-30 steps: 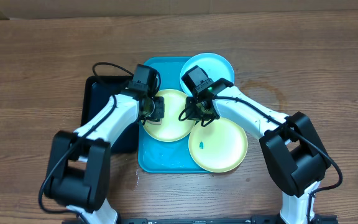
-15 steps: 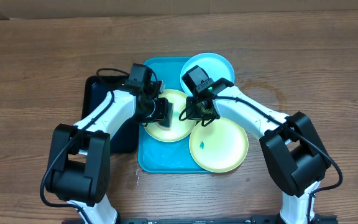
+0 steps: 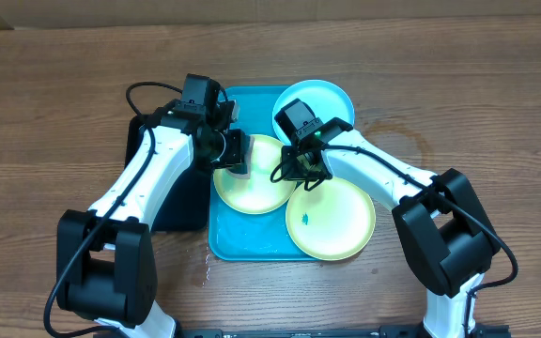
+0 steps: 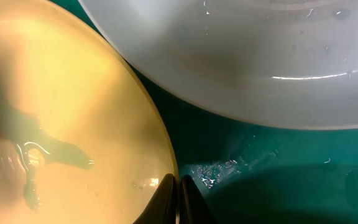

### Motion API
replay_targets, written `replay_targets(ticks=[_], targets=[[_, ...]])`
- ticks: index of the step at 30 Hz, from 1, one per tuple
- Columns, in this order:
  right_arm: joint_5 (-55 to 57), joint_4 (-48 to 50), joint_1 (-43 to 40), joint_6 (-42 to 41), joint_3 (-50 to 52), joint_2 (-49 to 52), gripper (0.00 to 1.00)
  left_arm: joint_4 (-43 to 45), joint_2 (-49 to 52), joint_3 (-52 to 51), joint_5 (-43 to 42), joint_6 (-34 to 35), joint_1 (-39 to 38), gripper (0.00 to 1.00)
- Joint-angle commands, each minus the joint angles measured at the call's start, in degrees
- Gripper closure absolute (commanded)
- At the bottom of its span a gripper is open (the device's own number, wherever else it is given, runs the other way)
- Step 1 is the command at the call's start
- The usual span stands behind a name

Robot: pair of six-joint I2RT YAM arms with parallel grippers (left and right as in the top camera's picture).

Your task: Clean dirty plates on tray and stack at the side

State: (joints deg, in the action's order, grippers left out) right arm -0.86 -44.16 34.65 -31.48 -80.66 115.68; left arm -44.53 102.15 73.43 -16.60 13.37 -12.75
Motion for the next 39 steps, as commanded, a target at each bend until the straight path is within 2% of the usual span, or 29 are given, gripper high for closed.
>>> replay_targets(ticks=[1,4,12,17,21,26,29,34,39], targets=[[0.81,0.37,0.11,-0.26,0.11,-0.24,0.96,-0.02,3.54,-0.59,5.18,0.98,-0.17,0.96],[0.81,0.37,0.11,-0.26,0.11,-0.22,0.96,0.15,7.78,-0.59,5.95,2.56,-0.17,0.96],[0.81,0.37,0.11,-0.26,0.11,-0.22,0.96,-1.20,15.56,-0.59,0.98,2.51,-0.17,0.96],[0.81,0.39,0.11,-0.26,0.11,-0.22,0.96,-1.73,15.30,0.13,-18.64,-1.22,0.37,0.96],[0.81,0.55,0.11,-0.26,0.11,-0.22,0.96,-3.13,14.08,3.87,-25.68,-1.14,1.38,0.96],[0.79,0.55,0.11,-0.26,0.11,-0.22,0.96,-10.05,12.33,11.76,-21.40,-1.18,1.90,0.96],[0.79,0.57,0.11,-0.26,0.11,-0.22,0.96,-13.81,10.60,15.43,-12.81,-1.14,1.77,0.96],[0.79,0.55,0.11,-0.26,0.11,-0.22,0.96,-16.74,9.77,15.65,2.12,1.33,0.55,0.96],[0.81,0.59,0.11,-0.26,0.11,-0.22,0.96,-14.95,10.05,12.02,6.27,3.13,-0.59,0.96]])
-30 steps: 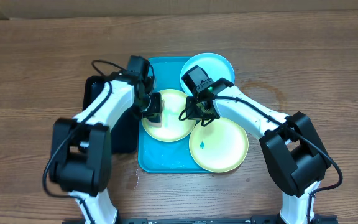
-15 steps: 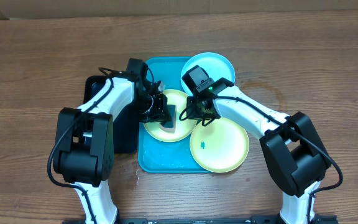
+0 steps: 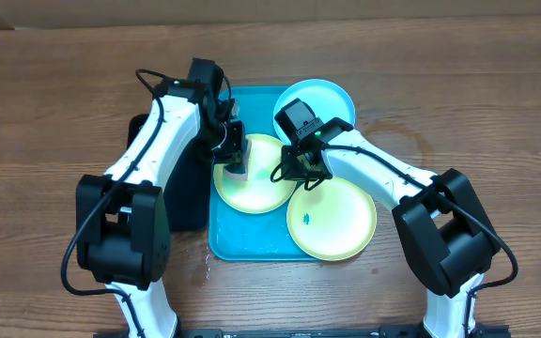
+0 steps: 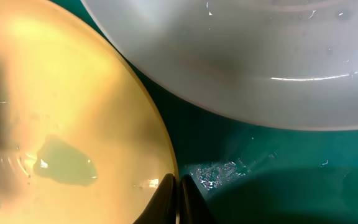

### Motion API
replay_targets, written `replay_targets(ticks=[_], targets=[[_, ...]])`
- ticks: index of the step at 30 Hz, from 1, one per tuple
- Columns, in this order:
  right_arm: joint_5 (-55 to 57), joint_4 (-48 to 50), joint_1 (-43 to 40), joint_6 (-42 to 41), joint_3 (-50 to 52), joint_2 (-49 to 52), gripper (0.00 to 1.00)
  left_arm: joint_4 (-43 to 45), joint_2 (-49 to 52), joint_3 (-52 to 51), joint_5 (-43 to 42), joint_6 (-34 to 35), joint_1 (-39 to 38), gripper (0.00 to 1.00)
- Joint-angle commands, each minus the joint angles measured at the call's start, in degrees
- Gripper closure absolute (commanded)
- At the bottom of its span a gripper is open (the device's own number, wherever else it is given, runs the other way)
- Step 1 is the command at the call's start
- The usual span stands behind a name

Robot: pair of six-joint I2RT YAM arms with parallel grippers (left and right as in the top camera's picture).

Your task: Clean dirty plates on tray and stack at the side

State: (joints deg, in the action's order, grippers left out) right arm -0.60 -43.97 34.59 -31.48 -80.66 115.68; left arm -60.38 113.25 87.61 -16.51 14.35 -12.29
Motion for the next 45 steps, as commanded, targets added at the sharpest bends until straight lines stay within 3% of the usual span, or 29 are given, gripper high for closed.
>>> replay_targets(ticks=[1,12,18,20,25,30,36,45], targets=[[0.52,0.37,0.17,-0.26,0.11,-0.22,0.96,1.51,-1.05,-3.08,6.69,2.71,-1.18,0.96],[0.52,0.37,0.17,-0.26,0.11,-0.22,0.96,11.76,-1.05,-16.39,5.18,7.13,-1.25,0.96],[0.52,0.39,0.17,-0.26,0.11,-0.22,0.96,14.53,-1.07,-15.63,-13.60,3.02,-1.09,0.96],[0.52,0.39,0.17,-0.26,0.11,-0.22,0.96,13.66,-1.27,-13.68,-14.80,3.56,-0.98,0.96],[0.55,0.39,0.17,-0.26,0.11,-0.22,0.96,6.58,-1.55,-5.01,-12.26,4.11,-0.85,0.96],[0.52,0.39,0.17,-0.26,0.11,-0.22,0.96,1.62,-1.55,-0.31,-3.30,4.13,-0.98,0.96],[0.52,0.39,0.17,-0.26,0.11,-0.22,0.96,0.96,-1.18,-2.29,5.79,5.05,-1.62,0.96],[0.55,0.39,0.17,-0.26,0.11,-0.22,0.96,11.34,-1.05,-14.29,8.09,8.46,-1.99,0.96]])
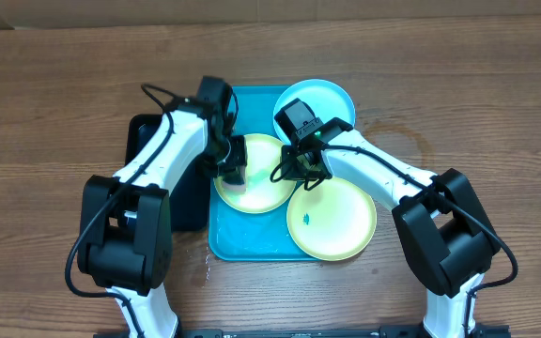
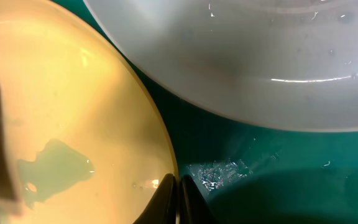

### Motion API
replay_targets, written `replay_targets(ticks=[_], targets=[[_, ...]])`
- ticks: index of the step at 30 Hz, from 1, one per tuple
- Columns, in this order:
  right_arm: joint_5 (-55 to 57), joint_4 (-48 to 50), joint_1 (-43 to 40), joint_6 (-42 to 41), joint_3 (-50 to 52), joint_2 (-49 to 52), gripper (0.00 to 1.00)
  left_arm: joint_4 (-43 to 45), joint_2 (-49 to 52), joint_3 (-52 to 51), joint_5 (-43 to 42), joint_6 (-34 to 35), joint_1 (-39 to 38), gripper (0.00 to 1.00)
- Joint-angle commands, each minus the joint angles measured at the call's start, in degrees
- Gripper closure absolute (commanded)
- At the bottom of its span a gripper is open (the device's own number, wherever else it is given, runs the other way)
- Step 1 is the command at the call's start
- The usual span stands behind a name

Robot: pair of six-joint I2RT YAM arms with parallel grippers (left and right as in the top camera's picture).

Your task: Clean dirty plates on tray and stack at the side

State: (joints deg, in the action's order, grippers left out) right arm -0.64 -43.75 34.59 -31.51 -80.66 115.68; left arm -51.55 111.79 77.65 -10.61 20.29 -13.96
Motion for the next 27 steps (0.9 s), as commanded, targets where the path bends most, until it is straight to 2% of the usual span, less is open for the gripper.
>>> replay_targets(ticks=[1,4,9,13,16,21,27], targets=[[0.59,0.15,0.17,-0.24,0.11,-0.22,0.96,3.96,0.42,-5.77,1.95,2.69,-0.33,0.96],[0.59,0.17,0.17,-0.24,0.11,-0.22,0.96,7.50,0.42,-8.98,-1.77,2.62,-0.33,0.96],[0.57,0.20,0.17,-0.26,0.11,-0.22,0.96,11.23,0.42,-9.99,-16.20,-1.11,-0.33,0.96],[0.57,0.15,0.17,-0.24,0.11,-0.22,0.96,14.36,0.42,-9.38,-22.80,-1.03,-0.20,0.96],[0.59,0.15,0.17,-0.24,0.11,-0.22,0.96,13.53,0.37,-6.71,-25.31,-1.05,-0.20,0.96],[0.59,0.17,0.17,-0.24,0.11,-0.22,0.96,5.27,-0.11,1.66,-22.51,-2.34,-0.22,0.96],[0.59,0.17,0.17,-0.24,0.11,-0.22,0.96,-4.20,-0.11,9.29,-6.05,-2.25,-0.52,0.96]])
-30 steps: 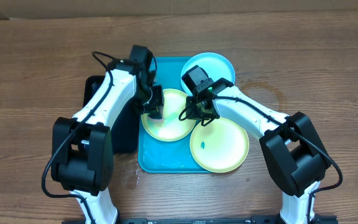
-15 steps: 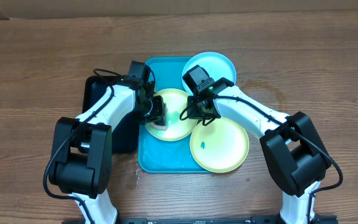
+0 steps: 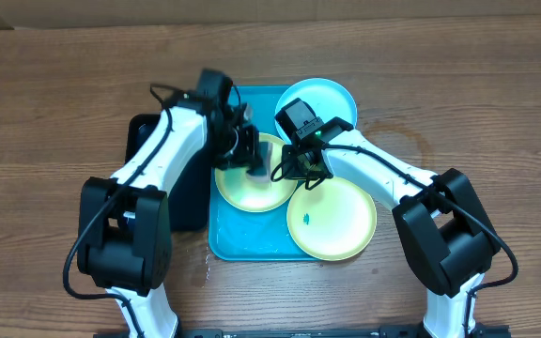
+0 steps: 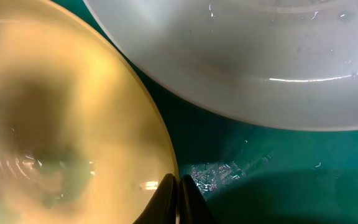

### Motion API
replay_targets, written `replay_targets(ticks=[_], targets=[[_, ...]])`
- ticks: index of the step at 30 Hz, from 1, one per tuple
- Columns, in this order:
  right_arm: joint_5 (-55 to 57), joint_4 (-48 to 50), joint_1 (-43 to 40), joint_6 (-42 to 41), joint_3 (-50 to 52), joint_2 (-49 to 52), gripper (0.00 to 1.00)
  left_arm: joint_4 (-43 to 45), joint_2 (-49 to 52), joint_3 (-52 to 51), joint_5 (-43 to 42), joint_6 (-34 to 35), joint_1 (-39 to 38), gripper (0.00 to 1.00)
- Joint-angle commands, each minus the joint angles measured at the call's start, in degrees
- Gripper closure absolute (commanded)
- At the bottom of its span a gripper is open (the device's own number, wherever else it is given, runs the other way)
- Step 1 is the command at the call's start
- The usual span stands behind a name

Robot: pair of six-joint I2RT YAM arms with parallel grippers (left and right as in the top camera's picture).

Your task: Clean dirty plates on tray and stack at the side

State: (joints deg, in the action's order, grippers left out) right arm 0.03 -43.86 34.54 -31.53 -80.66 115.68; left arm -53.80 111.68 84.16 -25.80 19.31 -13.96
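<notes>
A blue tray (image 3: 252,246) holds three plates. The left yellow-green plate (image 3: 252,192) lies mid-tray, and my right gripper (image 3: 286,175) is shut on its right rim; the right wrist view shows the closed fingertips (image 4: 168,186) pinching that rim of the yellow plate (image 4: 73,93). My left gripper (image 3: 252,160) presses a dark sponge (image 3: 255,170) onto this plate near its upper middle; in the wrist view it is a brownish blur (image 4: 30,137). A second yellow-green plate (image 3: 341,221) with a small teal stain (image 3: 305,222) lies lower right. A light blue plate (image 3: 322,101) lies at the tray's top.
A black mat (image 3: 172,192) lies on the wooden table (image 3: 45,113) against the tray's left side, under the left arm. In the right wrist view a pale plate (image 4: 260,56) overhangs the wet tray floor (image 4: 253,186).
My left gripper and the sponge stood at the left edge of the left yellow-green plate and now sit further right, near its middle. The greenish wet patch seen before is under the blur. The right gripper has not moved.
At every moment my right gripper stayed shut on the left plate's rim. My left gripper held the sponge at the plate's upper left, then slightly lower on it, then at its left edge, and now near the middle. The greenish patch on the plate changed shape between moments.
</notes>
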Motion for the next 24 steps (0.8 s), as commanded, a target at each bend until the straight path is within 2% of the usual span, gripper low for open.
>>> replay_targets(ticks=[1,12,20,24], targets=[[-0.09,0.28,0.22,-0.22,0.11,-0.22,0.96,-2.34,0.00,2.75,10.67,-1.27,-0.70,0.96],[-0.11,0.26,0.22,-0.22,0.11,-0.22,0.96,0.79,0.52,-3.85,21.53,0.37,-2.34,0.96],[-0.11,0.26,0.22,-0.24,0.11,-0.22,0.96,7.74,0.52,-12.90,21.11,0.42,-2.34,0.96],[-0.11,0.28,0.22,-0.22,0.11,-0.22,0.96,9.51,0.52,-14.86,14.80,-1.44,-2.34,0.96]])
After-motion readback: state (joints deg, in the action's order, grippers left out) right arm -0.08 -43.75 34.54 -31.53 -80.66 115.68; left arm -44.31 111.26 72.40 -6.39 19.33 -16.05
